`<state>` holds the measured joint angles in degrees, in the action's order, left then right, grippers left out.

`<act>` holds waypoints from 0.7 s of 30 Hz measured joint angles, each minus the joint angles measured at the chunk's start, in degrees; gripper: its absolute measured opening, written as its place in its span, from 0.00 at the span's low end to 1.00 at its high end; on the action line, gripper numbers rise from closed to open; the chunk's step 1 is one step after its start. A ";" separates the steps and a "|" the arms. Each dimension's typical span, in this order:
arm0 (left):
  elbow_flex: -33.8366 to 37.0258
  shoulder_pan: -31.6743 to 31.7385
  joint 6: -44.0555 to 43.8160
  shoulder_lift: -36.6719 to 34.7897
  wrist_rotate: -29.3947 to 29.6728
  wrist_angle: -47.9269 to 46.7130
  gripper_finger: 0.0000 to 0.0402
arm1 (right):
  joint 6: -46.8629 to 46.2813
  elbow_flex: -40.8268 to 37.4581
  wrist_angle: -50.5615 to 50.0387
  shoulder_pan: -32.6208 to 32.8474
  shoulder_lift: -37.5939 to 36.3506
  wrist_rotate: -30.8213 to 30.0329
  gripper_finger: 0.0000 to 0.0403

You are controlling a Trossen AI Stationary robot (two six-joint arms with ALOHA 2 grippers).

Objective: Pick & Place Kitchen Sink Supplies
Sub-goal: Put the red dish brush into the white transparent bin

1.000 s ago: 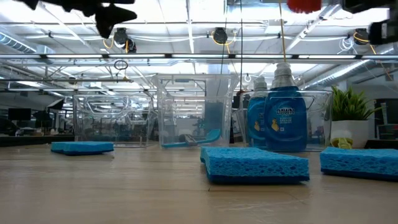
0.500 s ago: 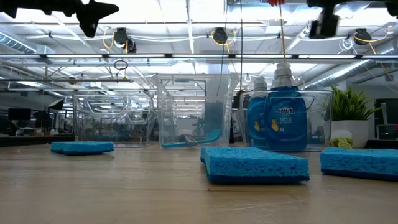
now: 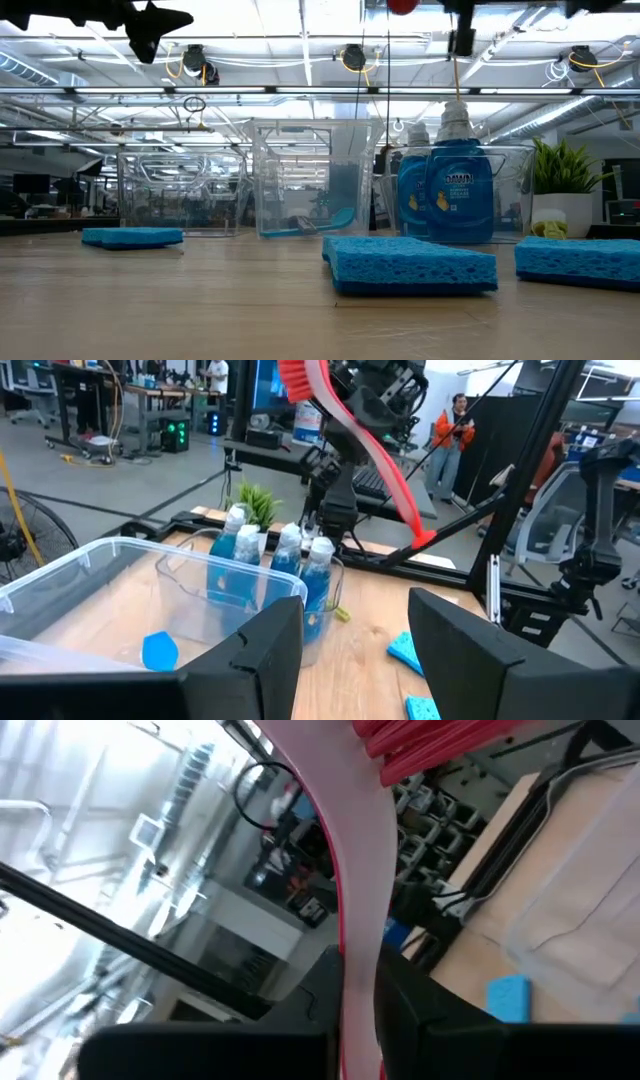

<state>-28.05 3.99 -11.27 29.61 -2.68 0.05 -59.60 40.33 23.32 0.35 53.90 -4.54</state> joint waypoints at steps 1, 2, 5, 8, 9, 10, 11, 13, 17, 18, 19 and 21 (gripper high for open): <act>0.00 0.00 0.00 0.00 0.00 0.00 0.46 | 0.56 1.02 -0.54 -1.05 1.12 1.42 0.05; 0.00 0.00 -0.02 0.00 0.02 -0.02 0.46 | 0.80 2.16 -1.10 -2.16 2.47 2.87 0.05; 0.00 0.00 -0.02 0.00 0.11 0.00 0.46 | 0.62 5.72 -4.18 -5.41 6.16 7.70 0.05; 0.00 0.00 -0.04 0.01 0.11 -0.02 0.46 | 0.48 10.38 -8.99 -8.35 9.61 11.62 0.05; 0.00 0.00 -0.14 0.00 0.11 -0.01 0.46 | 0.89 11.84 -10.43 -9.32 10.66 12.71 0.05; 0.00 0.00 -0.34 0.00 0.11 0.00 0.46 | 1.55 13.46 -11.52 -10.31 11.71 13.81 0.05; 0.00 0.00 -0.46 0.02 0.11 -0.02 0.46 | 2.42 15.05 -12.26 -11.26 12.73 14.79 0.05; 0.00 0.00 -0.46 0.00 0.11 -0.04 0.46 | 4.65 17.76 -13.34 -13.31 14.47 16.78 0.05; 0.00 0.00 -0.47 0.00 0.10 -0.04 0.46 | 8.90 22.41 -14.60 -16.91 18.27 19.93 0.05; 0.00 0.00 -0.47 0.00 0.09 -0.04 0.46 | 10.22 23.33 -15.03 -17.55 19.35 19.94 0.05; 0.00 0.00 -0.48 0.00 0.09 -0.04 0.46 | 11.44 24.00 -14.99 -18.11 20.46 19.94 0.05; 0.00 0.00 -0.48 0.00 0.09 -0.16 0.46 | 13.55 24.50 -15.12 -19.26 22.36 20.01 0.05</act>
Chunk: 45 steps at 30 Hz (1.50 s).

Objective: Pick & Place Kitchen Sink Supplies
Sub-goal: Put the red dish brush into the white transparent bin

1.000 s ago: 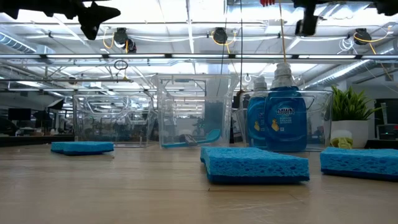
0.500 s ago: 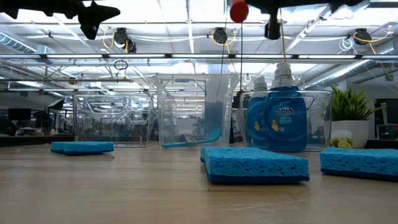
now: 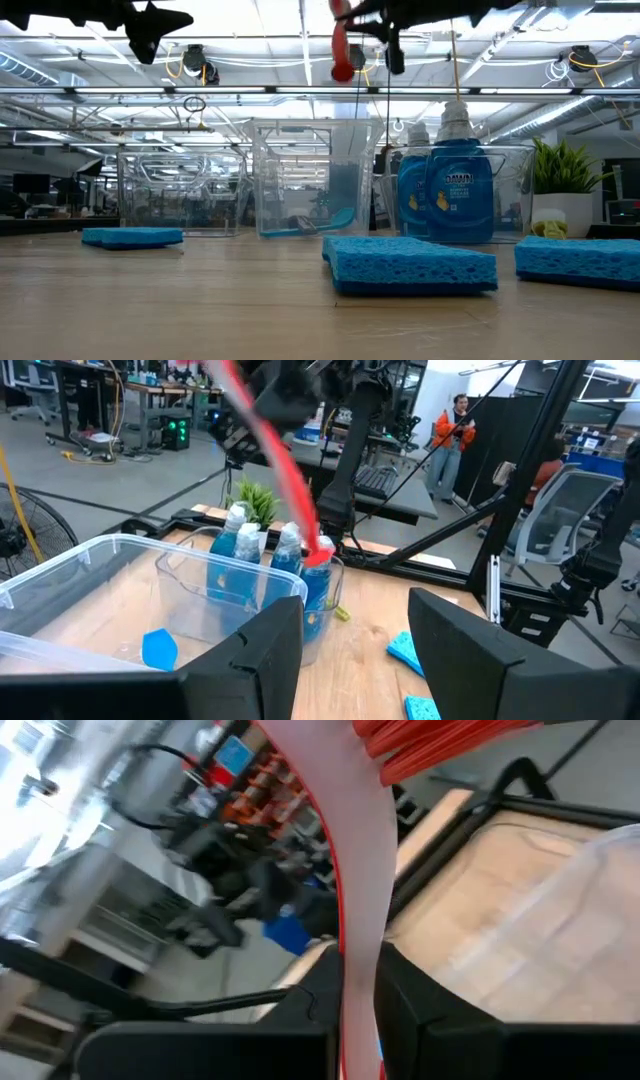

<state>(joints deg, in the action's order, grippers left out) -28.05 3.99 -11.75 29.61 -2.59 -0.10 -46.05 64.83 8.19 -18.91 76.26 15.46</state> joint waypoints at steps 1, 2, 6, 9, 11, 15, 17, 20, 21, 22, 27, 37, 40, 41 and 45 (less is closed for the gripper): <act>0.00 0.00 0.00 0.00 0.00 -0.14 0.46 | 0.96 0.25 -0.02 -0.44 1.08 -0.09 0.05; 0.00 0.00 0.00 0.02 0.00 -0.17 0.46 | 1.96 0.36 0.15 -0.88 2.13 -0.21 0.05; 0.00 0.00 -0.55 0.00 -0.03 -0.17 0.46 | 5.68 0.37 0.34 -2.30 6.01 -0.28 0.05; 0.00 0.00 -0.61 0.00 -0.04 -0.17 0.46 | 6.69 0.36 0.98 -3.12 8.64 -0.35 0.05; 0.00 0.00 -0.87 0.00 -0.03 -0.17 0.46 | 7.22 0.36 1.33 -3.31 10.48 -0.30 0.05; 0.00 0.00 -1.55 0.00 -0.04 -0.17 0.46 | 8.00 0.34 0.89 -3.31 12.80 -0.21 0.06; 0.00 0.00 -1.99 0.00 -0.04 -0.17 0.46 | 8.18 0.36 1.41 -3.31 13.40 -0.15 0.06; 0.00 0.00 -2.31 0.00 -0.03 -0.17 0.46 | 8.12 0.34 -0.19 -3.31 13.60 1.29 0.07; 0.00 0.00 -2.40 0.00 0.02 -0.17 0.46 | 8.19 0.34 -0.29 -3.29 13.60 1.37 0.07; 0.00 0.00 -2.53 0.02 0.04 -0.17 0.46 | 8.41 0.34 -0.64 -3.12 13.56 1.41 0.07; 0.00 0.00 -3.82 0.00 0.09 -0.17 0.46 | 9.69 0.31 -3.74 -2.67 13.58 1.31 0.07; 0.00 0.07 -3.13 0.00 1.64 -0.15 0.46 | 9.78 0.31 -3.37 -2.67 14.68 1.23 0.08; 0.00 0.07 -2.97 0.00 1.66 -0.15 0.46 | 9.69 0.27 -3.45 -2.49 16.47 1.20 0.07; 0.00 0.07 -2.97 0.00 1.65 -0.15 0.46 | 9.69 0.27 -3.00 -2.42 16.95 1.19 0.07; 0.00 0.07 -2.97 0.00 1.66 -0.15 0.46 | 9.41 0.27 -2.74 -2.39 17.65 1.27 0.08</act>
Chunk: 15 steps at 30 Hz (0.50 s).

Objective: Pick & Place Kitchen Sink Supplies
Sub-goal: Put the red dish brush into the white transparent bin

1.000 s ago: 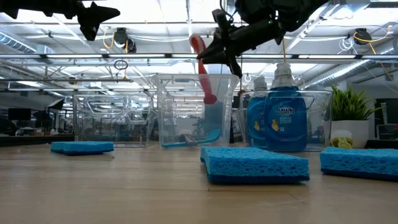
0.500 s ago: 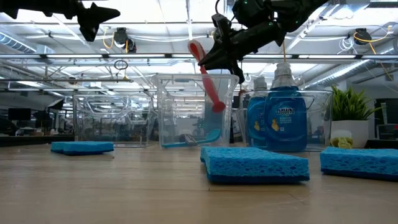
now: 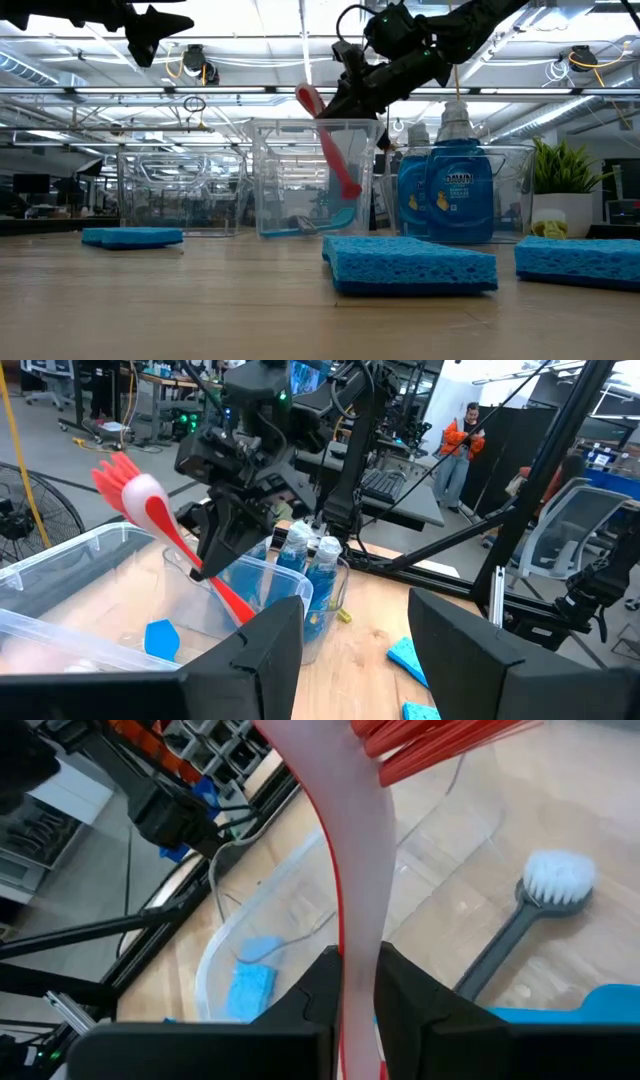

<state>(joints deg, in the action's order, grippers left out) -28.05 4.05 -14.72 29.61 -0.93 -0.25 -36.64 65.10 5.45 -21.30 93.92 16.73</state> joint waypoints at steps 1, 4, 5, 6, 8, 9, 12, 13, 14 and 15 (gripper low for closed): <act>0.00 0.00 0.00 0.00 0.00 0.00 0.46 | -0.01 0.00 -0.04 0.00 0.01 0.02 0.08; -0.01 0.00 0.18 0.00 0.00 0.00 0.46 | 0.04 0.00 -0.40 0.00 -0.01 0.02 0.08; -0.02 0.00 0.40 0.00 0.00 0.00 0.46 | 0.04 0.00 -0.82 0.00 -0.01 0.02 0.08; -0.02 0.00 0.67 0.00 0.00 0.00 0.46 | 0.04 0.00 -1.04 0.00 -0.01 0.02 0.08; -0.02 0.00 0.90 0.00 0.02 0.00 0.46 | 0.04 0.00 -1.04 0.00 -0.01 0.02 0.08; -0.02 0.00 0.92 0.00 0.02 0.00 0.46 | 0.03 0.00 -1.07 0.00 -0.01 0.02 0.09; -0.02 0.00 1.01 0.00 0.02 0.00 0.46 | 0.04 0.00 -1.19 0.04 -0.01 0.04 0.09; -0.02 0.00 1.01 0.00 0.02 0.00 0.46 | 0.04 0.00 -1.17 0.04 -0.01 0.04 0.10; -0.02 0.00 1.06 0.00 0.02 0.00 0.46 | 0.04 0.00 -1.15 0.04 -0.01 0.04 0.10; -0.02 0.00 1.07 0.00 0.02 0.00 0.46 | 0.04 0.00 -1.18 0.04 -0.01 0.05 0.10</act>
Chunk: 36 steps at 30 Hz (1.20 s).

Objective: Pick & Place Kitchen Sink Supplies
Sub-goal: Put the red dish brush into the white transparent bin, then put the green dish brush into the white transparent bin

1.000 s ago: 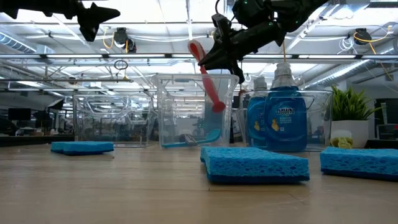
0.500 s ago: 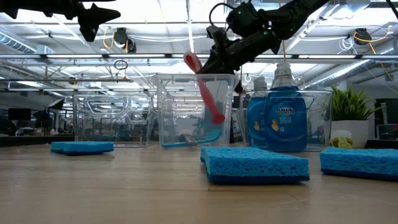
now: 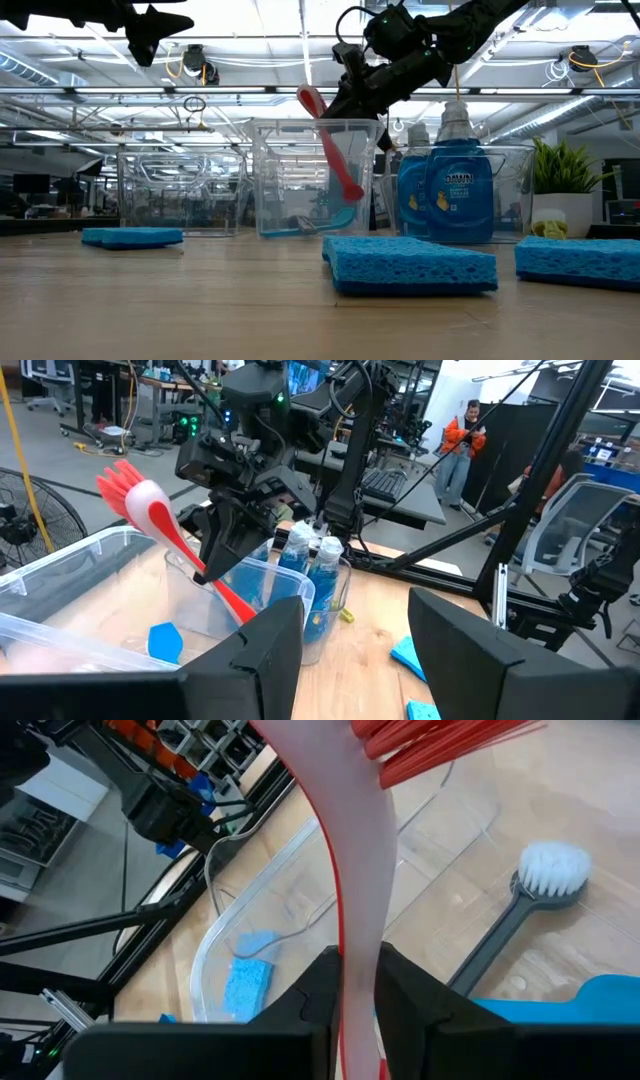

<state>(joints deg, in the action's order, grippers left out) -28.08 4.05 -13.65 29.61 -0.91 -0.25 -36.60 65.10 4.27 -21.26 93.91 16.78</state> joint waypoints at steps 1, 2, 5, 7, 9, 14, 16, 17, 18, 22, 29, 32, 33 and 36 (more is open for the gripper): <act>0.00 0.00 -0.02 0.00 0.00 0.00 0.46 | 0.00 0.00 0.00 0.00 0.00 0.02 0.10; 0.00 0.00 0.00 0.00 0.00 0.00 0.46 | 0.08 0.00 0.00 0.02 0.00 0.02 0.10; 0.00 0.00 -0.02 0.00 0.00 0.00 0.46 | 0.32 0.00 0.15 0.22 0.00 0.02 0.11; 0.00 0.00 -0.02 0.00 -0.02 0.00 0.46 | 0.44 0.00 0.17 0.32 0.00 0.04 0.12; 0.00 0.00 -0.02 0.00 -0.02 -0.01 0.46 | 0.44 0.00 0.19 0.35 0.00 0.06 0.14; 0.00 0.00 -0.04 0.00 -0.02 0.00 0.46 | 0.42 0.00 0.17 0.37 0.00 0.21 0.21; 0.00 0.00 -0.04 0.00 -0.02 0.00 0.46 | 0.26 0.00 0.20 0.37 0.00 0.22 0.23; 0.00 0.00 -0.04 0.01 -0.02 0.00 0.46 | 0.26 0.00 0.22 0.37 0.00 0.24 0.25; 0.00 0.00 -0.06 0.02 -0.02 0.00 0.46 | 0.24 0.00 0.35 0.37 0.00 0.24 0.26; 0.00 0.00 -0.09 0.01 -0.02 0.00 0.46 | 0.57 0.00 1.92 0.37 0.00 0.23 0.32; 0.00 0.00 -0.09 0.02 -0.52 0.00 0.46 | 0.87 0.00 5.51 0.37 0.00 1.34 0.40; 0.00 0.00 -0.09 0.02 -0.52 0.00 0.46 | 1.26 0.00 9.14 0.37 -0.02 3.95 0.42; 0.00 0.00 -0.09 0.02 -0.54 0.00 0.46 | 1.29 0.00 10.26 0.37 -0.43 4.98 0.42; 0.00 0.00 -0.09 0.00 -0.57 0.00 0.46 | 2.88 0.01 13.46 0.73 -2.25 7.44 0.42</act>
<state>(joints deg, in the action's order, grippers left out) -28.08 4.05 -13.74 29.61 -1.48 -0.25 -33.72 65.12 17.73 -20.53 91.66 24.21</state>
